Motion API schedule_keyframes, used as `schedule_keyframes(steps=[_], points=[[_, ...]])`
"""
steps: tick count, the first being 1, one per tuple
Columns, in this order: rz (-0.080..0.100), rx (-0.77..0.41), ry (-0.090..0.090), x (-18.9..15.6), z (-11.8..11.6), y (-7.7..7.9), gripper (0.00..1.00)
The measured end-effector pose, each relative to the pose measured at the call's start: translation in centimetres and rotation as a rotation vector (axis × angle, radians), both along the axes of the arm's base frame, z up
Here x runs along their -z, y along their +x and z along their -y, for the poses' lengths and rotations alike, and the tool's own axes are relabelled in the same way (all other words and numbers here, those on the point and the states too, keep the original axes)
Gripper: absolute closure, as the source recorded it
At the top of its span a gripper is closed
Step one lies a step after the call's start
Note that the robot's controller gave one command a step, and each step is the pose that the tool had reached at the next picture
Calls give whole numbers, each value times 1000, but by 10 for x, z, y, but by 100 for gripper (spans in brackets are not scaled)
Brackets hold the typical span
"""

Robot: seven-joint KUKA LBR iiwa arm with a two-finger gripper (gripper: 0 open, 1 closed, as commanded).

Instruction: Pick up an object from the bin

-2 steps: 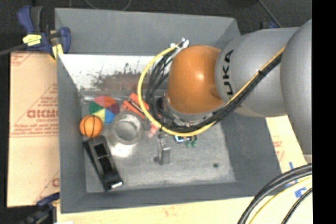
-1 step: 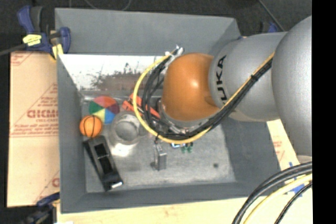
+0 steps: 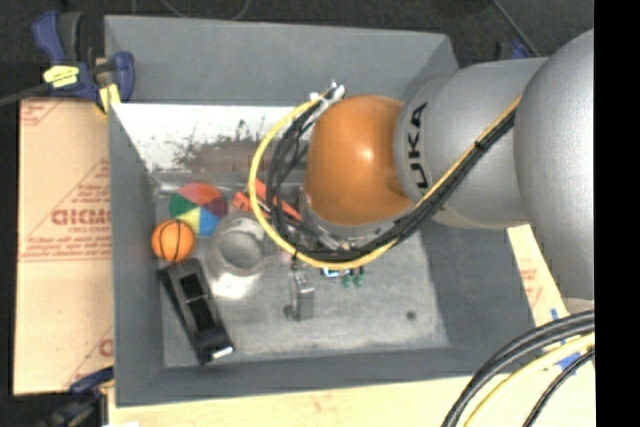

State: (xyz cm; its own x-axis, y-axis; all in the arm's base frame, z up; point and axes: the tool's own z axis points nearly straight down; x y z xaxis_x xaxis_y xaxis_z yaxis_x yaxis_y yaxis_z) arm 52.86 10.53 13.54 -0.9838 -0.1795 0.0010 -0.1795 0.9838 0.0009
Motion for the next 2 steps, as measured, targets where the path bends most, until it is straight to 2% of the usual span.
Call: schedule_keyframes(steps=[1, 2], points=[[6, -31, -1, 9, -33, 38, 0], [3, -27, 1, 41, -30, 33, 100]])
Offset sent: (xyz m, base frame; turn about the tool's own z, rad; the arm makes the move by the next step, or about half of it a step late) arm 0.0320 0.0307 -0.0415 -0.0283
